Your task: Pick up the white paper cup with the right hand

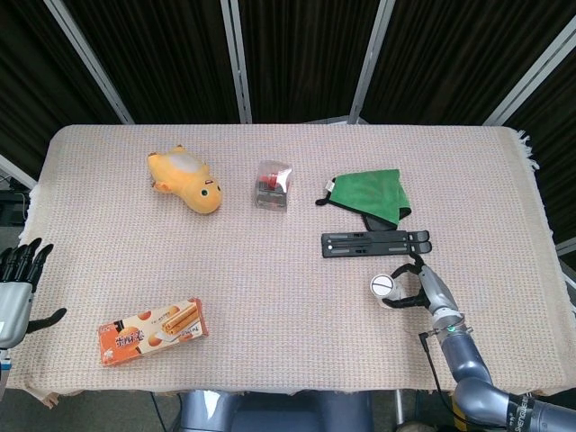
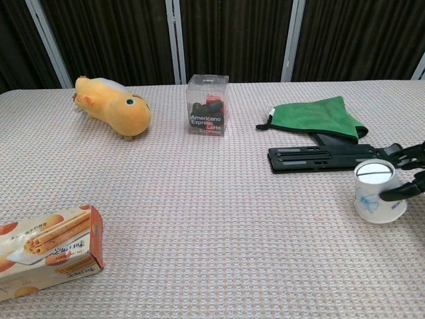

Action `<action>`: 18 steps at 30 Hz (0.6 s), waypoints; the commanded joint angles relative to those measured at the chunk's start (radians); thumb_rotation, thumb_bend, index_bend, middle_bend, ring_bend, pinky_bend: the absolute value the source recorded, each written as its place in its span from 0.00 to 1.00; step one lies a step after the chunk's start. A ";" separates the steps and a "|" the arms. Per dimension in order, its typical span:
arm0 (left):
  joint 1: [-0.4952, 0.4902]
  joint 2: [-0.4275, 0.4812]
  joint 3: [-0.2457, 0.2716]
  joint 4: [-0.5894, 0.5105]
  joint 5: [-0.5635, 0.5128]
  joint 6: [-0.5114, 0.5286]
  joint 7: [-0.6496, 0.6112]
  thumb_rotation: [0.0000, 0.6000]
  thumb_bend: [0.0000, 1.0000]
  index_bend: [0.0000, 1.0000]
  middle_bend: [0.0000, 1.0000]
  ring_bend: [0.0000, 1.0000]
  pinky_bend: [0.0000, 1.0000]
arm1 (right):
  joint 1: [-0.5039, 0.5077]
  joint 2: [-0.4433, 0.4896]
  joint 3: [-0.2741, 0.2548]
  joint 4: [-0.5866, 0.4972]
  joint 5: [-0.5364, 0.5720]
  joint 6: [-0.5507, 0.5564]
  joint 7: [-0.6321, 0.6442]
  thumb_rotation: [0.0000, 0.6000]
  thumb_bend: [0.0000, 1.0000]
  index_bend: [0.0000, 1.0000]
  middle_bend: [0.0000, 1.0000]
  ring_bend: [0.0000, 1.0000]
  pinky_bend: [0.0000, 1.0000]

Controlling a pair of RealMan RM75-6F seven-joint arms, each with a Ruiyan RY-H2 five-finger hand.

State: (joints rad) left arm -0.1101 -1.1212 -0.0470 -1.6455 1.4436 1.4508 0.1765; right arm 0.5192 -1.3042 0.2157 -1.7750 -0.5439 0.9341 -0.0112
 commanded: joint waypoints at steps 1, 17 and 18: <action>0.000 0.000 0.000 0.000 0.000 0.000 0.000 1.00 0.00 0.00 0.00 0.00 0.00 | -0.001 0.012 -0.009 -0.008 0.005 0.011 -0.018 1.00 0.16 0.36 0.01 0.00 0.00; 0.000 0.001 0.001 0.001 0.002 0.000 -0.003 1.00 0.00 0.00 0.00 0.00 0.00 | -0.079 0.176 -0.075 -0.136 -0.303 0.138 -0.069 1.00 0.14 0.05 0.00 0.00 0.00; 0.000 0.002 0.001 0.001 0.002 0.000 -0.003 1.00 0.00 0.00 0.00 0.00 0.00 | -0.086 0.182 -0.082 -0.134 -0.336 0.155 -0.078 1.00 0.14 0.05 0.00 0.00 0.00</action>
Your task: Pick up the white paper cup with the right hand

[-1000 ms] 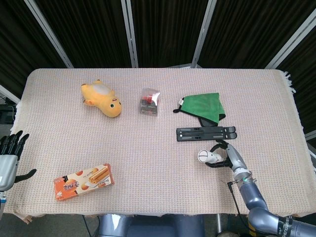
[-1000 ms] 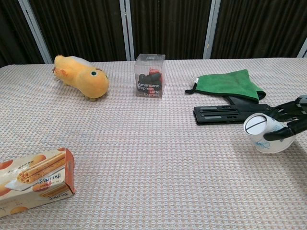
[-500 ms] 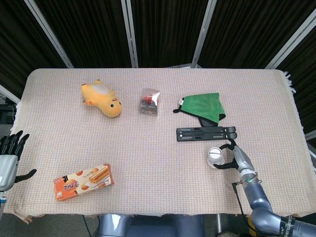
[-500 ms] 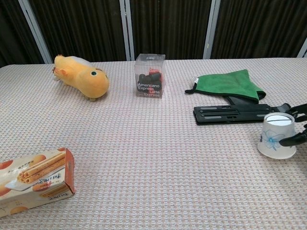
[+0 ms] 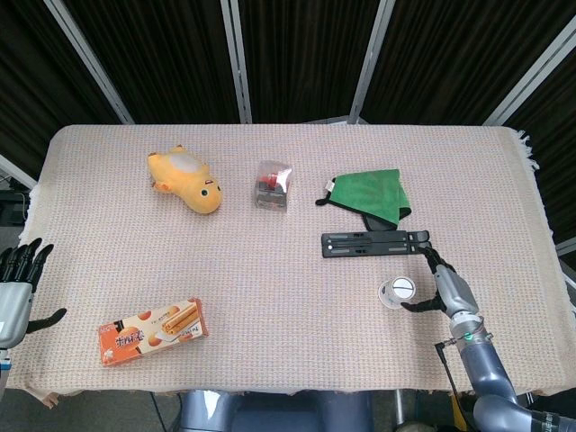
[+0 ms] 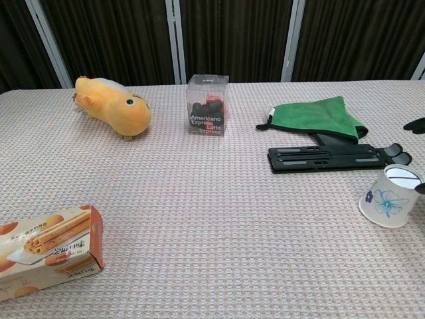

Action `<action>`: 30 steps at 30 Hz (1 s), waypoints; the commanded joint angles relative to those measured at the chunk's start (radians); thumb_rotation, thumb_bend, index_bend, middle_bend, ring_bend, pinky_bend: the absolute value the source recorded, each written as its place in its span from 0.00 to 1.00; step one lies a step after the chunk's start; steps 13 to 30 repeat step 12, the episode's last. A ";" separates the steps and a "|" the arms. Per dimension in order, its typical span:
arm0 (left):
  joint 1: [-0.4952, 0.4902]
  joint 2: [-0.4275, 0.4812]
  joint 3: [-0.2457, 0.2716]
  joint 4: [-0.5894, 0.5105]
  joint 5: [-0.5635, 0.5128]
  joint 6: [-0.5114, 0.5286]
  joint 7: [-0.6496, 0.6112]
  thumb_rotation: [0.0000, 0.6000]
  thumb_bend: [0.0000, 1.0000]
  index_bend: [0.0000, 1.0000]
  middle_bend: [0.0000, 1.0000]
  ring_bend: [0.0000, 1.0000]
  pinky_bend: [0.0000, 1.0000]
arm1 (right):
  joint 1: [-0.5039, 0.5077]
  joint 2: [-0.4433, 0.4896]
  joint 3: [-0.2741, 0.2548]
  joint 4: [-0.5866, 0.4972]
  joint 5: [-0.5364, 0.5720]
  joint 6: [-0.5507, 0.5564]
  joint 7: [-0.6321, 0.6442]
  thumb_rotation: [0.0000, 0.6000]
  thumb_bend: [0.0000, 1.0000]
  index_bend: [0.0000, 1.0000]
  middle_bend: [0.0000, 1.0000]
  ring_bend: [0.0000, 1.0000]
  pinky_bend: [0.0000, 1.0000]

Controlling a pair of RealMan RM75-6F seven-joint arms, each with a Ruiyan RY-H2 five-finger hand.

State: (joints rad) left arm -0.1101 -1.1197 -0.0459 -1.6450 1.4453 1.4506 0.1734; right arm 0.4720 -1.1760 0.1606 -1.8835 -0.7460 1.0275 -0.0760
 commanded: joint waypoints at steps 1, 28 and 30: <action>0.000 0.000 0.000 0.000 0.000 0.000 0.000 1.00 0.00 0.00 0.00 0.00 0.00 | -0.046 0.059 -0.034 -0.020 -0.169 0.083 -0.026 1.00 0.13 0.05 0.00 0.00 0.00; 0.000 -0.003 -0.002 0.001 -0.003 0.001 0.004 1.00 0.00 0.00 0.00 0.00 0.00 | -0.169 0.083 -0.131 0.095 -0.529 0.341 -0.104 1.00 0.07 0.00 0.00 0.00 0.00; 0.000 -0.003 -0.002 0.001 -0.003 0.001 0.004 1.00 0.00 0.00 0.00 0.00 0.00 | -0.169 0.083 -0.131 0.095 -0.529 0.341 -0.104 1.00 0.07 0.00 0.00 0.00 0.00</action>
